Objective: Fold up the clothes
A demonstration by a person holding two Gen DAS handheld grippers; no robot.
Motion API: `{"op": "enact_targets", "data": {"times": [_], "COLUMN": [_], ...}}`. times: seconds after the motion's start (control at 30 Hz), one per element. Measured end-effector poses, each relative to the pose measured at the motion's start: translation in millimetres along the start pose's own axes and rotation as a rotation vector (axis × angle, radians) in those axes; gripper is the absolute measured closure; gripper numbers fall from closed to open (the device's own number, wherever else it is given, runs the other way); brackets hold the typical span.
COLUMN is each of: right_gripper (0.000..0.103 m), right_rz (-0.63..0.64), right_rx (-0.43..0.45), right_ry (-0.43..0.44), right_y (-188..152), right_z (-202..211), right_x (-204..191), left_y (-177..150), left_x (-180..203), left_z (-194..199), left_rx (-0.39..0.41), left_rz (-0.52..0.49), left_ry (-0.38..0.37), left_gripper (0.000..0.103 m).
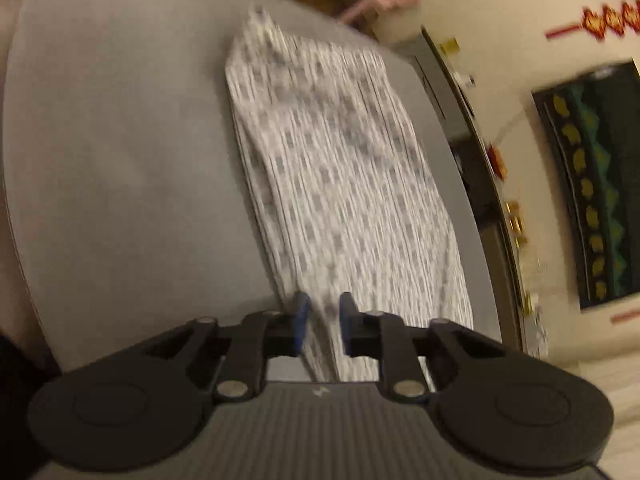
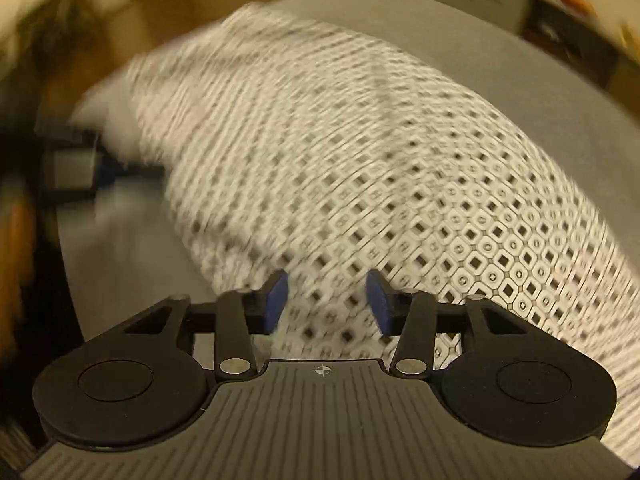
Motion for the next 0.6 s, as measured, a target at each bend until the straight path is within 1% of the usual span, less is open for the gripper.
{"op": "enact_targets", "data": {"times": [0.03, 0.07, 0.1, 0.13, 0.17, 0.23, 0.27, 0.3, 0.33, 0.37, 0.4, 0.43, 0.47, 0.5, 0.53, 0.57, 0.6], "right_gripper": [0.060, 0.062, 0.063, 0.063, 0.063, 0.061, 0.061, 0.061, 0.061, 0.061, 0.055, 0.050, 0.052, 0.057, 0.059, 0.058, 0.059], "right_rz": [0.030, 0.037, 0.039, 0.031, 0.010, -0.062, -0.099, -0.130, -0.163, -0.198, -0.232, -0.259, -0.275, -0.277, -0.245, -0.215, -0.191], "right_rx": [-0.020, -0.029, -0.008, 0.020, 0.047, 0.103, 0.112, 0.105, 0.078, 0.030, -0.002, 0.000, -0.015, -0.022, -0.004, 0.012, 0.029], "right_ry": [0.008, 0.035, 0.036, 0.013, -0.018, -0.069, -0.098, -0.142, -0.193, -0.241, -0.274, -0.273, -0.270, -0.269, -0.273, -0.267, -0.233], "right_y": [-3, -1, 7, 17, 28, 53, 64, 72, 76, 75, 74, 75, 77, 81, 89, 99, 111], "right_z": [4, 10, 15, 19, 21, 20, 14, 4, -8, -20, -29, -30, -29, -27, -23, -20, -19], "right_x": [-7, -11, -11, -6, 4, 29, 46, 64, 84, 104, 122, 133, 139, 141, 135, 128, 115], "left_y": [13, 26, 37, 48, 59, 77, 84, 91, 97, 103, 106, 109, 111, 114, 117, 119, 122], "left_x": [-2, -4, -4, -4, -5, -13, -18, -26, -33, -41, -45, -45, -45, -45, -42, -37, -31], "left_z": [0, -1, -3, -4, -6, -5, -2, -1, 1, 3, 4, 4, 4, 4, 0, -6, -11], "left_rx": [0.022, 0.043, 0.059, 0.076, 0.092, 0.121, 0.140, 0.150, 0.161, 0.170, 0.163, 0.163, 0.164, 0.163, 0.153, 0.144, 0.137], "left_rz": [0.009, 0.016, 0.013, 0.009, 0.007, 0.008, 0.005, 0.021, 0.037, 0.052, 0.063, 0.068, 0.074, 0.079, 0.083, 0.080, 0.076], "left_ry": [0.011, 0.024, 0.033, 0.043, 0.052, 0.060, 0.068, 0.073, 0.078, 0.080, 0.053, 0.026, -0.001, -0.027, -0.041, -0.048, -0.052], "left_gripper": [0.076, 0.075, 0.071, 0.071, 0.073, 0.092, 0.099, 0.099, 0.100, 0.100, 0.100, 0.100, 0.096, 0.089, 0.087, 0.083, 0.081]}}
Point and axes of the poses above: each gripper's, at about its wrist camera, not at the fingertips, and z roughly against the way its jaws point, x to its right, y to its top, the point moved 8 cm from there along -z, roughly the way its jaws point, and after that the axes turned 1 degree about -x, right-handed, at the moved point
